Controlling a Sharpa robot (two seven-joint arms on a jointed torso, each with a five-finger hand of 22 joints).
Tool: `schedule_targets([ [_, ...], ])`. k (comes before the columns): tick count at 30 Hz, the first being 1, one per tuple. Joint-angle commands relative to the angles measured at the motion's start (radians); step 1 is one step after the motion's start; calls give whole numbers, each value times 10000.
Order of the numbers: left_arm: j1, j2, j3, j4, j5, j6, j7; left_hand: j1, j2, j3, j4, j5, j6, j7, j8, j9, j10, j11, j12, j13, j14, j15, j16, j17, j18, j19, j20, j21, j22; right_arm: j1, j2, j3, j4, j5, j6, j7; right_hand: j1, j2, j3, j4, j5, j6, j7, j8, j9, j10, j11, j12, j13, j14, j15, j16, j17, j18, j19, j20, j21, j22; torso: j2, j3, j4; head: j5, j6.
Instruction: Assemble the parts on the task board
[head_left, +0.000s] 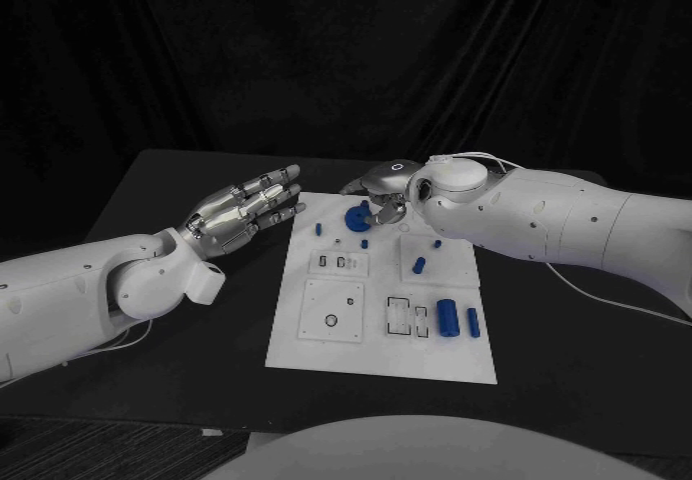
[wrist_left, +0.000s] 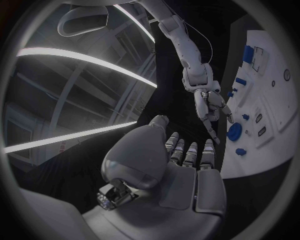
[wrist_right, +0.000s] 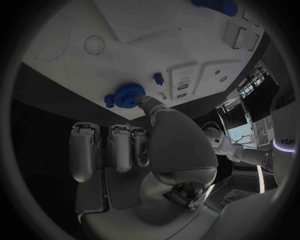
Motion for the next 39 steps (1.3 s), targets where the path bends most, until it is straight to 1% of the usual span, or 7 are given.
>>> schedule_targets([
  [1,-12,21,8,15,6,166,80,96,15,-22,-46,22,-39,6,36,11,-23,66,49,9,31,67,40,12,23,-20,81,41,7,-29,-13,7,4,-49,156,-209,82,124,48,-72,130,208,14,-23,0,1046,-34,35,2635,825,-76,-76,1611,-33,469,-80,-48,1905,0,2,12,-13,2],
  [7,-12,9,8,13,6,183,69,106,28,9,-71,51,-44,8,37,11,-23,68,49,10,32,68,42,12,23,-17,82,43,8,-26,-183,7,170,-49,-161,-181,93,185,135,-124,272,663,61,44,49,1046,-8,35,2635,812,-66,-124,1546,-20,441,-80,-96,1871,-1,-2,3,3,2],
  [11,-13,-8,8,0,6,189,47,106,28,9,-71,51,-44,8,37,11,-23,68,49,10,32,68,42,12,23,-17,82,43,8,-17,-365,7,305,-49,-318,-164,-41,212,137,-101,-79,1794,138,238,208,1046,54,35,2635,818,-31,-121,1551,-24,453,-50,-101,1882,-3,-1,1,-21,2],
  [14,-13,-3,8,-17,6,195,40,113,34,31,-91,69,-33,11,44,13,-22,69,49,10,33,71,43,13,22,-15,84,43,8,-16,-421,6,306,-49,-198,-162,-2,261,240,-168,157,2533,161,354,295,1046,80,35,2635,822,-2,-114,1559,-26,464,-27,-98,1896,-3,2,3,-34,2],
  [20,-16,32,8,-37,6,232,46,118,36,43,-103,78,-42,13,42,12,-23,69,45,9,33,72,44,13,22,-15,84,43,8,-45,-382,6,235,-49,237,-172,126,309,506,-372,665,2442,138,212,153,1046,66,35,2635,822,-2,-115,1555,-14,443,-17,-141,1877,-9,1,-4,-35,2],
  [33,-21,36,8,-39,6,253,43,129,38,72,-134,93,-54,17,41,11,-23,74,43,9,32,73,42,12,22,-10,87,46,9,-161,-273,6,-40,-49,709,-278,174,334,618,-455,710,2530,126,195,137,1046,50,35,2635,817,-7,-129,1535,-3,421,-21,-177,1853,1,9,1,-5,2],
  [39,-22,44,8,-42,6,280,32,133,36,83,-148,98,-51,19,43,11,-23,76,44,9,33,75,44,13,23,-5,89,50,11,-198,-298,6,-86,-49,877,-345,265,312,1065,-751,679,2854,151,184,104,1046,72,35,2635,812,3,-145,1512,-4,424,-16,-184,1865,-1,-4,17,-39,2],
])
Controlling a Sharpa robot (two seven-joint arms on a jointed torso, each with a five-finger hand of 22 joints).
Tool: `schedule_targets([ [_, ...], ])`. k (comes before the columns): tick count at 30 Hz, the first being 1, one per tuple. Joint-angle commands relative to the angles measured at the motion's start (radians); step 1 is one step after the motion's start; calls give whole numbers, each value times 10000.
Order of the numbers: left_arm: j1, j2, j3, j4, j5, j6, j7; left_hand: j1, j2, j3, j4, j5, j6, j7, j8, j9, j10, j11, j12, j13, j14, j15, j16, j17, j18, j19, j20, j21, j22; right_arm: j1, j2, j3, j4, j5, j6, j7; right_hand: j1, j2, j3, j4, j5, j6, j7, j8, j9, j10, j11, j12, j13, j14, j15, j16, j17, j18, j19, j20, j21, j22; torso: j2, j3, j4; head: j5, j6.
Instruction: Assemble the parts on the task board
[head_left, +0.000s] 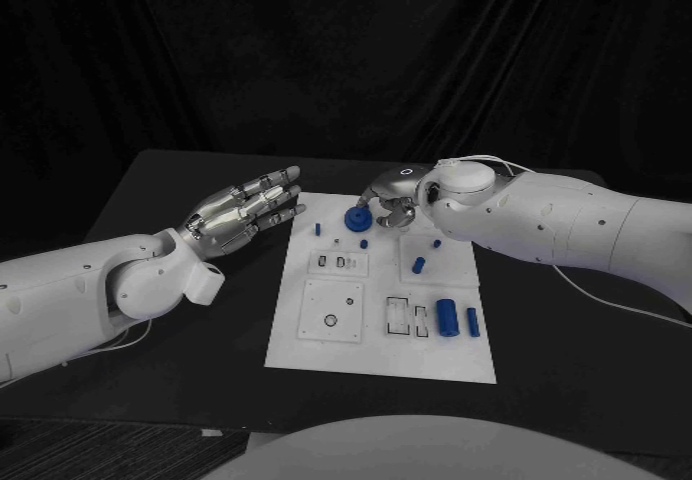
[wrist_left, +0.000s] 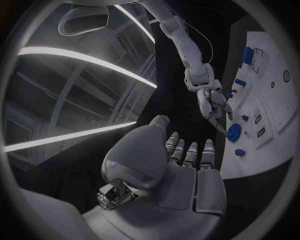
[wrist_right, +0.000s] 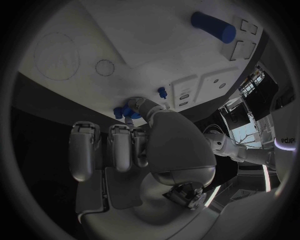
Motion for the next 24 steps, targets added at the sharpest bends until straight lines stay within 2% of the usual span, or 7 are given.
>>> schedule_targets([
  [1,-17,21,9,11,8,162,92,94,-5,-7,-57,51,-51,19,43,13,-22,77,44,11,-5,38,44,13,23,-4,89,50,13,-66,-34,-25,-31,-55,431,-287,78,-10,66,-26,-42,81,13,-17,16,1047,70,35,2635,813,-2,-60,1510,-2,422,-16,-36,1865,1,-6,17,-13,2],
  [4,-17,12,9,17,8,171,83,95,-6,-2,-64,53,-53,21,43,12,-22,77,45,11,-5,39,42,12,23,-2,90,51,14,-73,-83,-25,-23,-55,427,-319,-1,-32,207,-68,-63,592,76,59,78,1047,110,35,2635,813,15,-62,1507,-3,424,-6,-40,1869,2,-10,21,1,2],
  [11,-17,-44,9,39,8,167,56,98,-8,6,-74,56,-51,22,45,13,-22,79,48,12,-3,41,47,14,24,9,93,59,19,-78,-302,-25,54,-55,269,-366,-274,-110,498,-110,-164,1252,253,263,179,1047,256,35,2635,810,119,-72,1489,-3,426,78,-54,1878,5,-12,4,65,2],
  [13,-17,-77,9,51,8,155,47,99,-9,11,-80,58,-45,23,47,14,-22,80,46,12,-2,43,49,15,25,13,95,62,20,-78,-449,-25,144,-55,95,-349,-374,-132,580,-123,-316,1534,281,370,248,1047,287,35,2635,810,150,-73,1487,-2,427,116,-62,1882,6,-10,-1,92,2],
  [18,-17,-125,9,67,9,134,31,101,-12,20,-92,61,-43,25,50,15,-21,81,51,13,0,45,54,17,26,22,100,68,24,-63,-811,-26,424,-55,-414,-276,-428,-147,607,-135,-448,1700,271,449,301,1047,291,35,2635,811,149,-71,1488,-5,440,123,-49,1899,1,0,-4,119,2],
  [21,-17,-149,9,69,9,120,21,102,-15,28,-102,65,-35,25,53,16,-20,83,56,13,1,46,56,17,27,27,104,71,25,13,-1120,-26,675,-55,-830,-256,-564,-173,542,-63,-1052,1659,224,411,323,1047,262,35,2635,810,128,-76,1478,-2,441,114,-66,1901,-7,0,-13,130,2],
  [24,-17,-168,9,63,9,105,9,102,-15,28,-102,65,-35,25,53,16,-20,83,56,13,1,46,56,17,27,27,104,71,25,142,-1444,-26,940,-55,-1164,-356,-783,-217,337,133,-1985,1504,176,310,291,1047,229,35,2635,806,105,-93,1455,-4,450,96,-65,1912,-10,-1,-14,117,2],
])
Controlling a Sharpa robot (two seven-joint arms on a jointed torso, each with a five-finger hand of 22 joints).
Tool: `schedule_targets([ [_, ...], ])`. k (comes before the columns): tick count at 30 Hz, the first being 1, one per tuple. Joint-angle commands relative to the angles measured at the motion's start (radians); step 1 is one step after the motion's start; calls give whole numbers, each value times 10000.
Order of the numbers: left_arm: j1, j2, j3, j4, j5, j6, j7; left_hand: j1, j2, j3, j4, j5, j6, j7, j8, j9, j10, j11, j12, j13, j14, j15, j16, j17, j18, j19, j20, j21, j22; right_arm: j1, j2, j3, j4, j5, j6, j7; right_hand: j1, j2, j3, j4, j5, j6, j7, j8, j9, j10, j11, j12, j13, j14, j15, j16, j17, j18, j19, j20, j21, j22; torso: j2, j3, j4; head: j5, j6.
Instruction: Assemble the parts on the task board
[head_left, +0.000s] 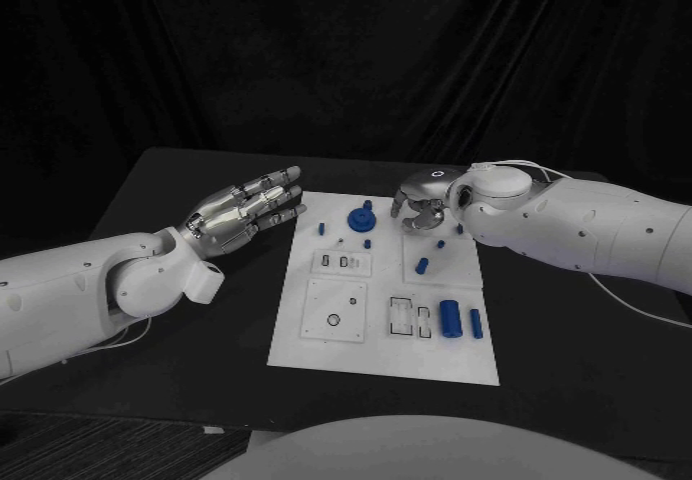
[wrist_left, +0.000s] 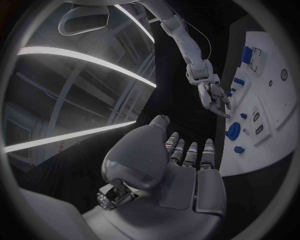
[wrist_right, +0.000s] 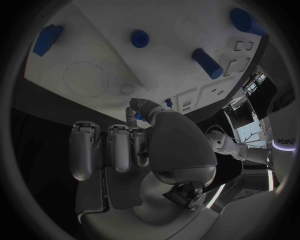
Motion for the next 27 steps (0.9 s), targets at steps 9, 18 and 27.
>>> schedule_targets([
  [9,-14,-28,8,10,11,45,19,102,-31,12,-96,76,-15,26,65,21,-16,89,78,18,5,50,63,12,31,1,76,38,19,601,-1272,8,938,-53,-1001,-1006,-912,-330,-1351,1048,-2583,-611,-290,-373,-244,1031,-219,35,2635,751,-98,-311,1057,-10,487,-87,-72,1938,-16,-4,-6,-97,3],
  [18,-24,-15,7,-19,11,87,9,100,-43,18,-111,82,-5,27,71,22,-14,96,82,19,8,49,67,13,34,6,79,40,20,613,-2340,3,1476,-53,-1465,-1182,-606,-506,-2585,2076,-2920,-562,-486,-292,-393,1031,-373,35,2635,752,-215,-404,800,26,464,-202,-193,1899,-29,-9,-1,-165,3],
  [27,-60,16,6,-58,10,147,23,99,-48,23,-120,87,-22,28,66,20,-13,101,79,18,6,49,63,12,35,4,81,39,19,187,-2761,0,1450,-53,-1814,-1144,-408,-585,-2715,2266,-2824,-538,-486,-268,-397,1031,-377,35,2635,758,-244,-373,813,44,441,-228,-254,1867,-8,23,-4,-351,35],
])
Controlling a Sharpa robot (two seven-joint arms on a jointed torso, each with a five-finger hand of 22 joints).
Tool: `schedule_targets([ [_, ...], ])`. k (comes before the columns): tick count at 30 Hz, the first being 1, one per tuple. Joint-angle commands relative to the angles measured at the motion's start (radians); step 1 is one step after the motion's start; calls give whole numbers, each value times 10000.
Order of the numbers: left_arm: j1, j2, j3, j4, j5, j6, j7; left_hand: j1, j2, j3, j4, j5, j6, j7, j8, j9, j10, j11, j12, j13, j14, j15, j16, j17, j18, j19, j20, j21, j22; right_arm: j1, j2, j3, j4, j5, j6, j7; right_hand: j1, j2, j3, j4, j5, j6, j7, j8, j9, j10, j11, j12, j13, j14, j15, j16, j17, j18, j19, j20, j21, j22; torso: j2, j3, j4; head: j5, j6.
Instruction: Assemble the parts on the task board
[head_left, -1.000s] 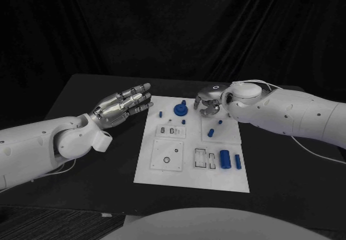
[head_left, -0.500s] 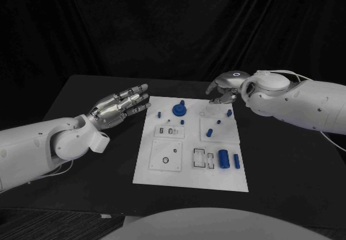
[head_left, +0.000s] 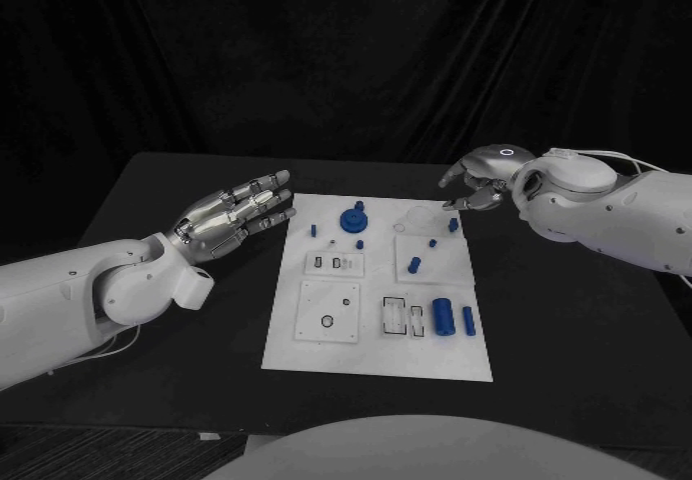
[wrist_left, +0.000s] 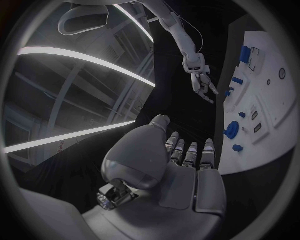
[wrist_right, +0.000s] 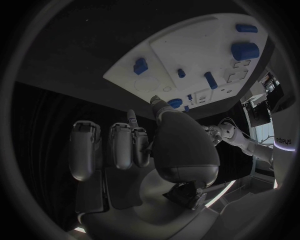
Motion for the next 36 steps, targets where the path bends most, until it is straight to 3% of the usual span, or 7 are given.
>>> schedule_targets([
  [1,-24,28,9,2,11,155,104,59,-9,16,-55,49,-27,29,25,10,25,66,35,11,7,50,63,13,35,2,83,37,11,-210,-65,-3,-69,-51,-528,-227,120,13,-16,73,65,71,21,52,-10,1045,-35,35,2629,763,-87,17,814,41,444,-81,-43,1875,20,28,-8,-33,39],
  [8,-47,6,9,-3,10,179,83,59,-9,16,-55,49,-27,29,25,10,25,66,35,11,7,50,63,13,35,2,83,37,11,-561,-106,-3,-255,-51,-729,-179,374,-61,-106,252,53,110,75,90,0,1045,-6,35,2629,761,-89,38,821,39,450,-92,-46,1884,8,18,-12,24,0],
  [13,-57,-9,9,1,10,193,72,59,-9,16,-55,49,-27,29,25,10,25,66,35,11,7,50,63,13,35,2,83,37,11,-666,-76,-4,-357,-51,-854,-118,498,-100,-175,419,43,194,109,151,37,1045,16,35,2629,762,-79,60,837,35,458,-87,-40,1896,-3,28,-17,22,-4],
  [18,-67,-6,9,-3,10,215,65,59,-9,16,-55,49,-27,29,25,10,25,66,35,11,7,50,63,13,35,2,83,37,11,-733,-32,-4,-431,-51,-945,-16,622,-212,-309,741,-42,274,160,222,103,1045,55,35,2629,761,-58,87,852,31,467,-70,-36,1910,17,28,-4,18,-4],
  [21,-72,-2,9,-7,10,233,53,59,-9,16,-55,49,-27,29,25,10,25,66,35,11,7,50,63,13,35,2,83,37,11,-763,-20,-4,-452,-51,-942,46,660,-397,-479,1014,-257,300,188,264,165,1045,78,35,2629,758,-46,104,855,28,475,-58,-32,1924,19,29,-5,21,-4],
  [28,-80,10,9,-35,10,260,27,58,-10,35,-75,56,-42,34,22,8,26,76,35,10,7,53,62,13,37,9,88,40,12,-793,-19,-5,-485,-51,-827,111,392,-601,-720,1053,-693,268,211,287,241,1045,93,35,2629,753,-42,122,853,30,476,-52,-45,1932,14,25,6,18,-4],
  [36,-91,17,9,-58,10,281,-18,55,2,53,-83,62,-48,36,21,7,26,85,35,10,6,53,60,12,38,9,92,40,12,-818,-31,-5,-471,-51,-831,214,359,-604,-732,1057,-708,274,210,293,249,1045,94,35,2629,754,-42,129,864,26,482,-52,-34,1940,9,12,5,23,-4],
])
